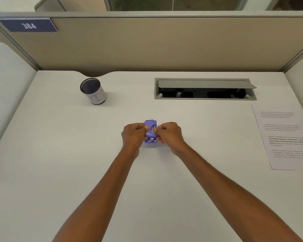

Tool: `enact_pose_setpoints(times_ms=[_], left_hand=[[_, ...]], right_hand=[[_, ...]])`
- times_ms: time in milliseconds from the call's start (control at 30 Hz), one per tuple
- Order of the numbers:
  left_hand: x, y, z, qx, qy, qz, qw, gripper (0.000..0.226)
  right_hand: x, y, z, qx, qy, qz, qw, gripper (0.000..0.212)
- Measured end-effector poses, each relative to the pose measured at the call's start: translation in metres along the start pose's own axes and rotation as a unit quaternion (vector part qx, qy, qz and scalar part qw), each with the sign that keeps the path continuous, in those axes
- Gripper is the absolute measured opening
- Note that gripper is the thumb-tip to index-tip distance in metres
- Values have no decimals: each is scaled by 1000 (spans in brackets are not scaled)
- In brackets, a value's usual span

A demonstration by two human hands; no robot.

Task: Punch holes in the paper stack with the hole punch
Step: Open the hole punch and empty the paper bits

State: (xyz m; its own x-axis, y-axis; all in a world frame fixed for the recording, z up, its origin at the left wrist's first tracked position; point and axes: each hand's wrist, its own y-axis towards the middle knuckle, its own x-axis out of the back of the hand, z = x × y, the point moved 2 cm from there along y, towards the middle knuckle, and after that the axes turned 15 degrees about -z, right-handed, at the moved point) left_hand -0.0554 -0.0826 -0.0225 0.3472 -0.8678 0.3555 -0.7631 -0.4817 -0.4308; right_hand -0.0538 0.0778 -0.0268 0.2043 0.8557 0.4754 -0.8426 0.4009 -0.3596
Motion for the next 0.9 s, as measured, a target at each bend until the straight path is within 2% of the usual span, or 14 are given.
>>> enact_pose_setpoints(times_ms=[233, 500, 667, 800, 900], left_hand=[[90, 40, 1, -24, 2, -64, 998, 9], [171, 81, 20, -23, 13, -116, 993, 11], [199, 102, 38, -7, 26, -124, 992, 15], [209, 111, 46, -4, 41, -125, 991, 28], [212, 115, 51, -1, 42, -119, 992, 23]], right_hand=[[-83, -35, 43, -8, 35, 57, 998, 17], [-171, -74, 70, 0, 20, 94, 995, 23], [-209, -89, 73, -4, -9, 111, 994, 24], [-222, -95, 73, -9, -15, 116, 993, 25], [-228, -96, 71, -14, -21, 117, 993, 25]])
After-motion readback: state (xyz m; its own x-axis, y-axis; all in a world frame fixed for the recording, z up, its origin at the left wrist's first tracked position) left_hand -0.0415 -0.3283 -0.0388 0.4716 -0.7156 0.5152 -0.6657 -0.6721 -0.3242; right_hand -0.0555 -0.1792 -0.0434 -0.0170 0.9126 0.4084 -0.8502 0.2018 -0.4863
